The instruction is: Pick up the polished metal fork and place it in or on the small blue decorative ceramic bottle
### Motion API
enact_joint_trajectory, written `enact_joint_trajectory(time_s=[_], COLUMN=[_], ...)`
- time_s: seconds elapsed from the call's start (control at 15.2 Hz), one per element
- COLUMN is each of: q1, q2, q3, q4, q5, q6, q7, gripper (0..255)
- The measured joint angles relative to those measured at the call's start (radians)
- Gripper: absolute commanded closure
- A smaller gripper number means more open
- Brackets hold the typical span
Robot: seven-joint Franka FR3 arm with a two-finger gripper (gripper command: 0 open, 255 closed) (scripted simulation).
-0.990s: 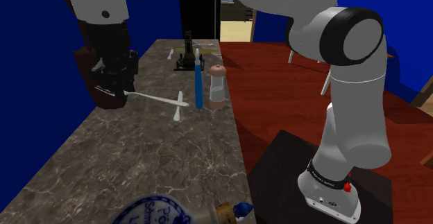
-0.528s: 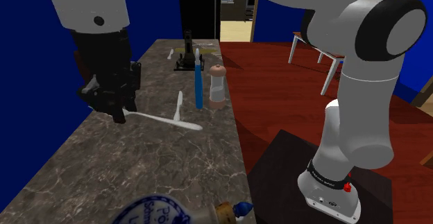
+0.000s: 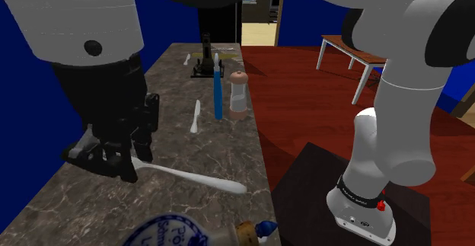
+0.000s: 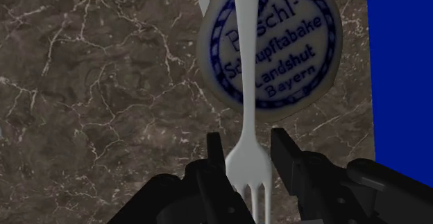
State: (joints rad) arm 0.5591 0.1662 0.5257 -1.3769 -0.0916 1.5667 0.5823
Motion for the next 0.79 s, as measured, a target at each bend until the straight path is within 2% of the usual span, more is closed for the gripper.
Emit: enact_joint_trajectory(time_s=[0.4,0.79], q1=[0.084,0.082], q2=[0.007,-0.024], q3=[0.052,0.056], q4=[0.012,-0.09], q5=[-0.017,-0.002], q6=[-0.012,0.063], q7=[0.133,0.147], gripper=[255,255])
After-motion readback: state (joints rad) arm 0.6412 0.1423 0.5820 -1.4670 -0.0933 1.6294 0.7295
